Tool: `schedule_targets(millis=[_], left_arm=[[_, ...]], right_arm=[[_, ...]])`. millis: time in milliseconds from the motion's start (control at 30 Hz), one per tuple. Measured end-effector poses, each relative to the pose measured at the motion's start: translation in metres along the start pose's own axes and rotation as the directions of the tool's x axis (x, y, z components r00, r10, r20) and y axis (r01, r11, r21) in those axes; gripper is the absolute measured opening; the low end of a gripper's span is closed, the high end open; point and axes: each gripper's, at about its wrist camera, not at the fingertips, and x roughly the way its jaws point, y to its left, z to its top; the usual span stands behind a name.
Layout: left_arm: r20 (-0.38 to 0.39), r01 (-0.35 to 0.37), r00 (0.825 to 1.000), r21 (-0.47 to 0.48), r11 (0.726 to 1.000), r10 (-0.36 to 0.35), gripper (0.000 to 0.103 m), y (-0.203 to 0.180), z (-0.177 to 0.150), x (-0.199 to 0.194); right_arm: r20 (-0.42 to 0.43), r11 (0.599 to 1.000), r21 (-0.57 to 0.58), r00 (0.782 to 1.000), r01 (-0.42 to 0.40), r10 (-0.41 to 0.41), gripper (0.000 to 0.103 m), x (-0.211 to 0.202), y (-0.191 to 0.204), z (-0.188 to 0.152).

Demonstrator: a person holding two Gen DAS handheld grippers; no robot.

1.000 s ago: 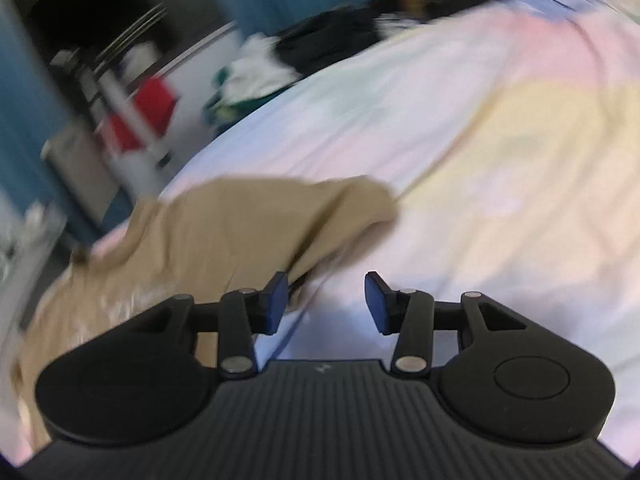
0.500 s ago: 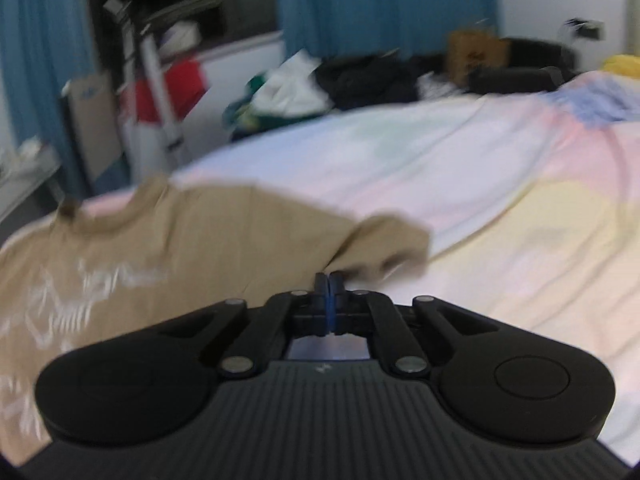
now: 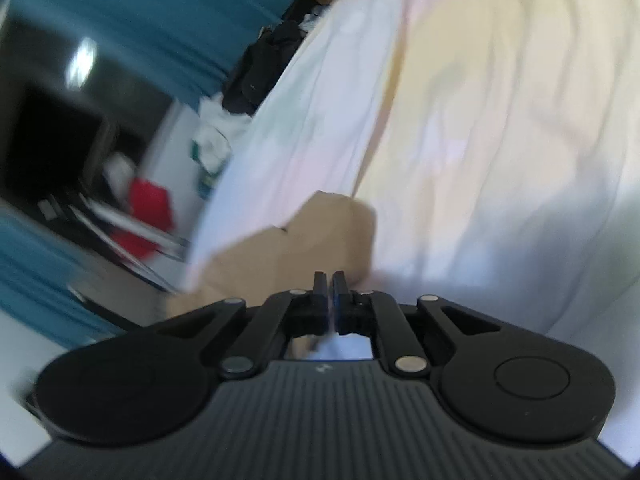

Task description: Fold clothes

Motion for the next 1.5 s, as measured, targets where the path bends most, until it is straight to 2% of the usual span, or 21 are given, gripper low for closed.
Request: schedule_targets(millis=[67, 100, 133, 267, 367, 400, 433, 467, 533, 567, 633, 800, 900, 1000, 1067, 1167, 1233, 1333, 1400, 1433, 1500], left_arm=[[-0.002, 0.002, 1.000, -0.004, 1.000, -0.002, 0.103, 0.000, 0.000, 0.000], [-0.003, 0.003, 1.000, -0.006, 1.000, -0.003, 0.103, 0.000, 0.000, 0.001], [-0.004, 0.004, 1.000, -0.008, 1.000, -0.004, 0.103, 0.000, 0.000, 0.001], [-0.003, 0.005, 1.000, -0.013, 1.000, -0.005, 0.103, 0.000, 0.002, 0.004], [0.001, 0.004, 1.000, -0.018, 1.000, -0.004, 0.103, 0.001, 0.003, 0.007], [0.000, 0.003, 1.000, -0.021, 1.000, -0.003, 0.103, 0.001, 0.003, 0.008], [-0.003, 0.003, 1.000, -0.024, 1.000, -0.003, 0.103, 0.002, 0.003, 0.009], [-0.004, 0.005, 1.000, -0.026, 1.000, -0.005, 0.103, 0.002, 0.004, 0.010], [0.010, 0.016, 1.000, -0.021, 1.000, -0.015, 0.103, 0.000, 0.006, 0.010], [0.024, 0.024, 0.999, -0.016, 1.000, -0.024, 0.103, 0.000, 0.006, 0.007], [0.052, 0.039, 0.998, -0.003, 0.999, -0.038, 0.103, -0.002, 0.007, 0.003], [0.120, 0.087, 0.989, 0.010, 0.996, -0.088, 0.103, 0.002, 0.013, -0.013], [0.161, 0.101, 0.982, 0.002, 0.995, -0.100, 0.103, 0.007, 0.019, -0.024], [0.198, 0.091, 0.976, 0.002, 0.996, -0.089, 0.103, 0.016, 0.026, -0.033], [0.214, 0.090, 0.973, -0.020, 0.996, -0.084, 0.103, 0.025, 0.029, -0.036], [0.230, 0.068, 0.972, -0.038, 0.997, -0.057, 0.103, 0.042, 0.032, -0.039], [0.221, 0.053, 0.975, -0.057, 0.997, -0.039, 0.103, 0.052, 0.034, -0.036], [0.196, 0.051, 0.980, -0.091, 0.995, -0.032, 0.103, 0.066, 0.038, -0.028], [0.182, 0.061, 0.982, -0.104, 0.993, -0.041, 0.103, 0.070, 0.040, -0.023], [0.178, 0.059, 0.983, -0.097, 0.994, -0.041, 0.103, 0.069, 0.040, -0.021], [0.171, 0.055, 0.985, -0.084, 0.995, -0.040, 0.103, 0.067, 0.039, -0.017]], right_arm=[[-0.009, 0.995, 0.087, 0.999, -0.041, 0.042, 0.035, 0.004, -0.010, -0.001], [-0.012, 0.990, 0.127, 0.998, -0.064, 0.066, 0.057, 0.006, -0.015, -0.003], [-0.014, 0.984, 0.158, 0.996, -0.086, 0.089, 0.070, 0.009, -0.018, -0.004], [-0.008, 0.983, 0.118, 0.990, -0.141, 0.143, 0.070, 0.032, -0.006, -0.005], [0.007, 0.994, 0.011, 0.994, -0.105, 0.105, 0.059, 0.055, 0.011, -0.001], [0.034, 0.996, -0.047, 0.996, -0.082, 0.084, 0.048, 0.059, 0.017, -0.003], [0.060, 0.993, -0.102, 0.996, -0.055, 0.062, 0.016, 0.062, 0.024, -0.005], [0.093, 0.987, -0.162, 0.995, -0.012, 0.028, 0.007, 0.062, 0.031, -0.011], [0.188, 0.959, -0.275, 0.982, 0.064, -0.011, 0.005, 0.055, 0.049, -0.021], [0.255, 0.935, -0.340, 0.967, 0.101, -0.011, 0.005, 0.047, 0.062, -0.027], [0.313, 0.873, -0.469, 0.950, 0.136, 0.021, 0.004, 0.038, 0.090, -0.037], [0.355, 0.692, -0.705, 0.922, 0.153, 0.157, 0.004, 0.021, 0.177, -0.075], [0.281, 0.561, -0.822, 0.927, 0.098, 0.249, 0.004, 0.023, 0.237, -0.116], [0.134, 0.411, -0.912, 0.945, 0.001, 0.297, 0.004, 0.033, 0.283, -0.173], [0.024, 0.344, -0.936, 0.961, -0.076, 0.277, 0.004, 0.051, 0.300, -0.212], [-0.064, 0.280, -0.953, 0.982, -0.112, 0.177, 0.005, 0.084, 0.301, -0.262], [-0.119, 0.284, -0.949, 0.989, -0.138, 0.085, 0.006, 0.107, 0.287, -0.278], [-0.195, 0.357, -0.918, 0.980, -0.175, -0.022, 0.013, 0.122, 0.268, -0.278], [-0.224, 0.399, -0.896, 0.974, -0.196, -0.026, 0.051, 0.110, 0.258, -0.269], [-0.228, 0.422, -0.883, 0.974, -0.205, -0.005, 0.063, 0.098, 0.253, -0.262], [-0.230, 0.480, -0.850, 0.973, -0.217, 0.032, 0.064, 0.069, 0.243, -0.245]])
